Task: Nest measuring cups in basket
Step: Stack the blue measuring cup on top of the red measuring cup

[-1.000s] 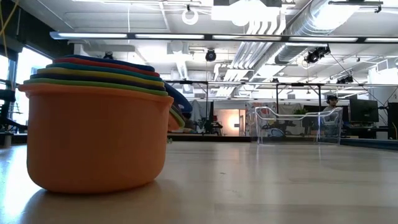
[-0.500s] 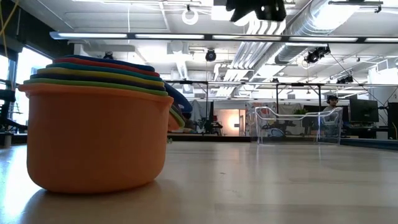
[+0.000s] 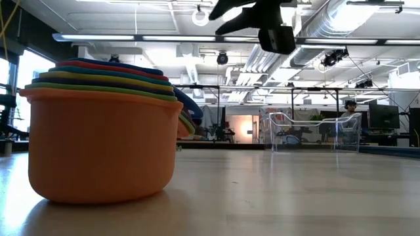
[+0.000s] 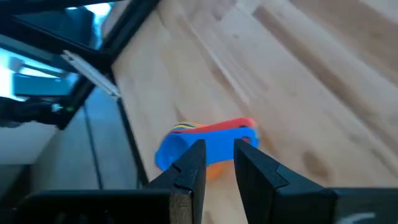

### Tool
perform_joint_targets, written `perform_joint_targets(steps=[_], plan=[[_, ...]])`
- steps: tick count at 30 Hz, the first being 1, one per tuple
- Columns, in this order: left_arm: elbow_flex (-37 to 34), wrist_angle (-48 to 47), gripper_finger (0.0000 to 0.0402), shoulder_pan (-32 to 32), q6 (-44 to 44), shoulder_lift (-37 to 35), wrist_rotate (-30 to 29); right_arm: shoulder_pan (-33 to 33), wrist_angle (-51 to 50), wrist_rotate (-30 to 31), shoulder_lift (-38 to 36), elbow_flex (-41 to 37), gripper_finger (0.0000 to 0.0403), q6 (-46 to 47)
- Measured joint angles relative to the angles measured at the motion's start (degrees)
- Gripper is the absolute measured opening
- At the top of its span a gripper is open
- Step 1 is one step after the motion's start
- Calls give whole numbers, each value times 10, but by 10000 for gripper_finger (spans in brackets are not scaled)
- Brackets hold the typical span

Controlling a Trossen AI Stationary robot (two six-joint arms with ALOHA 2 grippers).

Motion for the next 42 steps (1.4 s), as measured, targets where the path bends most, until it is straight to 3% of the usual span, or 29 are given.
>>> perform_joint_targets(steps=[8, 14, 17, 20, 27, 34, 42], plan=[[0, 0, 168, 0, 24, -20, -23, 30, 191, 51, 0, -18, 73, -1], [0, 0, 168, 0, 30, -33, -29, 25, 199, 61, 0, 61, 73, -74], [0, 0, 168, 0, 30, -38, -30, 19, 154, 62, 5, 124, 73, -125], [0, 0, 168, 0, 30, -41, -31, 12, 46, 62, 24, 193, 73, -150], [0, 0, 168, 0, 30, -42, -32, 5, -216, 42, 107, 311, 73, -130], [0, 0, 168, 0, 30, -42, -32, 8, -266, -33, 170, 314, 73, -129], [0, 0, 168, 0, 30, -42, -31, 14, -306, -50, 216, 311, 73, -175]])
